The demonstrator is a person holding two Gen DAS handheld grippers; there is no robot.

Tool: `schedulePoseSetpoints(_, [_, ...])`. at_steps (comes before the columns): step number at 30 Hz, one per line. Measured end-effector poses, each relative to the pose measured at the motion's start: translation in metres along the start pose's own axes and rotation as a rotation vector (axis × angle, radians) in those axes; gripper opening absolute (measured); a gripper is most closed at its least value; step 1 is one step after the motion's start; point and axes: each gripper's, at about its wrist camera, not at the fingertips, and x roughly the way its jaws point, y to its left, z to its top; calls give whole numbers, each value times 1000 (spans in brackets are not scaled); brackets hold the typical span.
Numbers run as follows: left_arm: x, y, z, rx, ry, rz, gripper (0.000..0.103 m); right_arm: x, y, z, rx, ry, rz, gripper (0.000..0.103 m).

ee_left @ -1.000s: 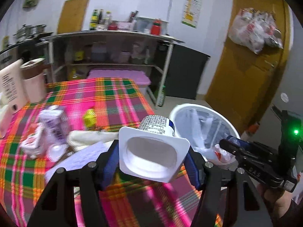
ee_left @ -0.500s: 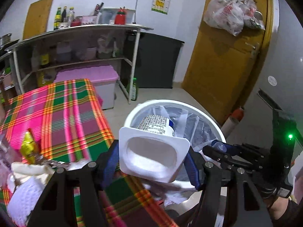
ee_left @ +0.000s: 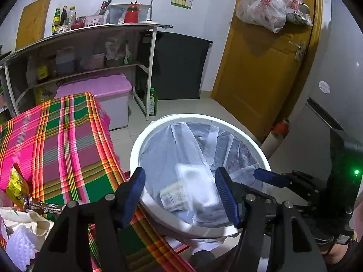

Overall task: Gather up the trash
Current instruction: 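Carry both cups over the trash bin and open both tools to drop them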

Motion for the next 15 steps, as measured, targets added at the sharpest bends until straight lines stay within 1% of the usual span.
schedulePoseSetpoints(8, [-15, 9, -4, -50, -23, 0, 66, -13, 5, 1, 8, -34, 7, 51])
schedulePoseSetpoints(13, [-31, 18, -14, -81, -38, 29, 66, -22, 16, -2, 2, -47, 32, 51])
schedulePoseSetpoints(15, [-38, 21, -18, -89, -46, 45, 66, -26, 20, -3, -7, -54, 39, 54])
